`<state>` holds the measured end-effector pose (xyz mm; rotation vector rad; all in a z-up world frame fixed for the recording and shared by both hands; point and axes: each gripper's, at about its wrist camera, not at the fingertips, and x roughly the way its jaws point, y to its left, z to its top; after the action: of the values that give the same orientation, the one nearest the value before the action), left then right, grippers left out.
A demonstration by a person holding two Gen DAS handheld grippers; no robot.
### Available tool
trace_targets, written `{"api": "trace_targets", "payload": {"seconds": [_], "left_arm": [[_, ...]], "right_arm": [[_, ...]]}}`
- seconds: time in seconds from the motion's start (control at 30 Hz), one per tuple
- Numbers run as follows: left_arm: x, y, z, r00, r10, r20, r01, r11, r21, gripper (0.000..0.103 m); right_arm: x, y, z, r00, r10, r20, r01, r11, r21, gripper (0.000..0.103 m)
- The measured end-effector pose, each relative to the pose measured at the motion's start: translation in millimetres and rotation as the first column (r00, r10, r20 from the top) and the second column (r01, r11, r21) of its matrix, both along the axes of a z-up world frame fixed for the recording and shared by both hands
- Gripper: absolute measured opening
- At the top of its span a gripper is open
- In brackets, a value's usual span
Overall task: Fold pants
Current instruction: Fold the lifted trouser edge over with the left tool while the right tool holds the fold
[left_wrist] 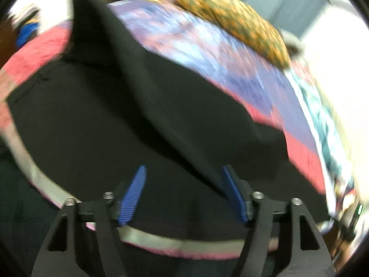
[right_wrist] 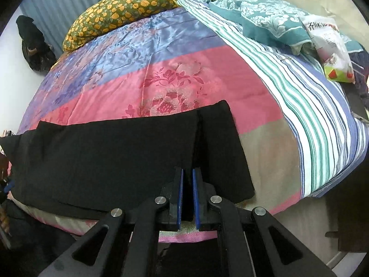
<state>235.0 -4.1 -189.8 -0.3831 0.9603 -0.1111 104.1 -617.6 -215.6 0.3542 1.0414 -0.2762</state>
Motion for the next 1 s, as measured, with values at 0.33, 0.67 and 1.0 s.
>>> {"api": "trace_targets", "payload": {"seconds": [0.33,0.67,1.0], "left_arm": [[95,76,-12,0.986,0.161,-0.047,-0.166,0.979,-0.117,0.086],[102,60,12,0.997,0.06,-0.038,-0.064,0.994,-0.091,0.003],[12,60,-41,0.986,0.043,-0.158,-0.045,0.999,-0.011,0.004]], "right_arm": [[7,1,8,1.0,-0.011,0.024,0.011,1.0,-0.011,0.008],[9,-5,27,1.0,0.008,0.027,-0.006,0.997,-0.076,0.008],[10,-36,-13,0.994,-0.048,-0.094,0.039,0.995,-0.092,0.008]]}}
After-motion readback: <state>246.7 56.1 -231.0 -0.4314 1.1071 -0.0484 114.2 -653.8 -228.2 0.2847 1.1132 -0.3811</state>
